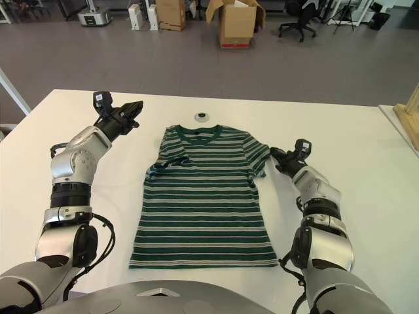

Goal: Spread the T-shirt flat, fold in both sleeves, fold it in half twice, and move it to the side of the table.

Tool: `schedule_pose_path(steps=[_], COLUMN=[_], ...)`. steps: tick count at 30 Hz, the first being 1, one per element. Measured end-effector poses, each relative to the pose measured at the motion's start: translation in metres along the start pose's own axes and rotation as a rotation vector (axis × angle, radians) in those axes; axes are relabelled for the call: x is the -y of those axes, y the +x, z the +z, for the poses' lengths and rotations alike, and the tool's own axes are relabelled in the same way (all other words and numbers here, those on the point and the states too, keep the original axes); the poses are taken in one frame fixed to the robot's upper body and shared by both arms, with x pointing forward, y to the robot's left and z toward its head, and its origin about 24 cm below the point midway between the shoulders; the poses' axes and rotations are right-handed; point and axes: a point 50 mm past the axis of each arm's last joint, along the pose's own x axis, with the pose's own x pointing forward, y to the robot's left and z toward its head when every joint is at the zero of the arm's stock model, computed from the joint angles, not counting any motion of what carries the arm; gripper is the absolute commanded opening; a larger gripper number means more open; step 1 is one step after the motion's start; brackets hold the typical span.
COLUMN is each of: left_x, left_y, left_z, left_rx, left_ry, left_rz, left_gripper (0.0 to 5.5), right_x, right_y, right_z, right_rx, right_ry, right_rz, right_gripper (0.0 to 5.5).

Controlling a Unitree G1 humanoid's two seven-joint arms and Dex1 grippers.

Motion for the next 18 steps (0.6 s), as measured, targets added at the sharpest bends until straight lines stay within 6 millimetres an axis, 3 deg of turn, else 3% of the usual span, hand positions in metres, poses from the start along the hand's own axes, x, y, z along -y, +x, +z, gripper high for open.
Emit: schedule_pose_path(steps=[7,18], left_x=[0.001,0.004], left_y=[0.0,0.002], left_z=[0.0,-0.002], left_rx=[0.001,0.01], left_ry=[-0.002,-0.005], left_rz=[-0.001,-0.006], left_gripper=[1.39,1.39], right_x=[-0.001,0.015], right_y=[0.0,-0.015], right_z=[0.004,0.005], right_rx=[0.017,-0.035], right_ry=[0.085,0.262], right_rz=[0.013,0.071], right_gripper=[0.01,2.05])
